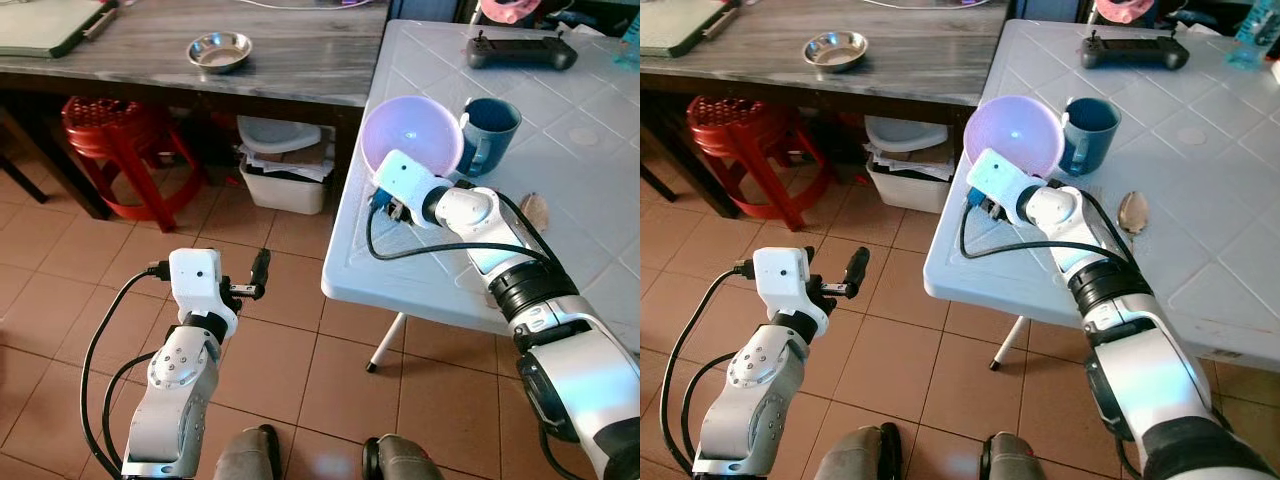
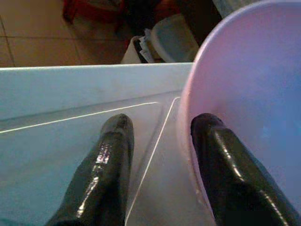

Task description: Setting the table

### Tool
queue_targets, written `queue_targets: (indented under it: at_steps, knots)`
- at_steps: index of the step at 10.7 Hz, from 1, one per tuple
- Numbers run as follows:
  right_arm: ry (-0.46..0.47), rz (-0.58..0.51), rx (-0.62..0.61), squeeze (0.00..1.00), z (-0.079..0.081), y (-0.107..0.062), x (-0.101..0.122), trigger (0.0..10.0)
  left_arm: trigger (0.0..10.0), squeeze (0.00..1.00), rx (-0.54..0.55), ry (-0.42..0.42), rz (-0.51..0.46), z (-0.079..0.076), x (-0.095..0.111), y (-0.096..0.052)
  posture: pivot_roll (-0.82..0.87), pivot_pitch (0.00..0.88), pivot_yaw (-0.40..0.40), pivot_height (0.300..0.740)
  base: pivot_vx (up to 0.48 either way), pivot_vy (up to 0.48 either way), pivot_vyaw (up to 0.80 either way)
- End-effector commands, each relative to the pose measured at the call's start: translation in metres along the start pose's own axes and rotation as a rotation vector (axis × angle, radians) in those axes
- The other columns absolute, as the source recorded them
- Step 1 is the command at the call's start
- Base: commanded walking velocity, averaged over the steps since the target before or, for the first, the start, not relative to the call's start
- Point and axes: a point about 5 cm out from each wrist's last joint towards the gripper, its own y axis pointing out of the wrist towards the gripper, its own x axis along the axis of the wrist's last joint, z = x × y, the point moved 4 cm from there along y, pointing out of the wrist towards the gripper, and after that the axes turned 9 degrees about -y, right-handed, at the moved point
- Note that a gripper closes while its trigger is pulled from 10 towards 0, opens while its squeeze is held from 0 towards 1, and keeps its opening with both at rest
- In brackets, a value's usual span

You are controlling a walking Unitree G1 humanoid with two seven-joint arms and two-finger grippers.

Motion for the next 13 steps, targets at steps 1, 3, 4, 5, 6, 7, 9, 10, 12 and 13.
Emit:
queue_targets:
  at_steps: [1,3,4,5,6,7,9,10,12,13]
  knots:
    - [-0.062,0.014,0.014,0.0,0.002,-0.001,-0.004,0.0,10.0,0.0,0.004,0.008,0.013,0.003,-0.002,0.0,0.0,0.133,0.068,0.74,0.0,0.0,0.0]
    - [-0.146,0.015,0.015,0.0,0.004,-0.003,-0.004,0.0,10.0,0.0,0.006,0.003,0.024,0.003,-0.004,-0.001,0.0,0.129,0.07,0.74,0.0,0.0,0.0]
    - [-0.15,0.014,0.018,0.0,0.005,-0.002,-0.004,0.0,10.0,0.0,0.006,0.004,0.027,0.004,-0.005,-0.001,0.0,0.128,0.072,0.74,0.0,0.0,0.0]
    - [-0.154,0.012,0.017,0.0,0.006,-0.002,-0.004,0.0,10.0,0.0,0.004,0.007,0.029,0.004,-0.005,-0.001,0.0,0.128,0.074,0.74,0.0,0.0,0.0]
    - [-0.162,0.008,0.016,0.0,0.008,-0.002,-0.004,0.0,10.0,0.0,0.006,0.008,0.035,0.004,-0.006,0.0,0.0,0.127,0.074,0.74,0.0,0.0,0.0]
    - [-0.171,0.0,0.013,0.0,0.008,-0.003,-0.003,0.0,10.0,0.0,0.011,0.007,0.038,0.005,-0.006,0.0,0.0,0.127,0.074,0.74,0.0,0.0,0.0]
    - [-0.181,-0.125,-0.074,0.0,-0.004,-0.008,0.024,0.0,10.0,0.0,0.028,0.018,0.024,0.007,-0.005,-0.001,0.0,0.123,0.069,0.74,0.0,0.0,0.0]
    - [-0.138,-0.201,-0.127,0.0,-0.01,-0.014,0.042,0.0,10.0,0.0,0.042,0.013,0.016,0.009,-0.003,0.0,0.0,0.116,0.067,0.74,0.0,0.0,0.0]
    - [-0.041,-0.312,-0.217,0.0,0.005,-0.029,0.054,0.0,10.0,0.0,0.024,0.013,-0.025,0.002,0.006,0.006,0.0,0.09,0.063,0.74,0.0,0.409,0.0]
    - [0.002,-0.314,-0.26,0.0,0.016,-0.036,0.049,0.0,10.0,0.0,0.031,0.007,-0.035,0.002,0.009,0.009,0.0,0.084,0.064,0.74,0.0,0.48,0.0]
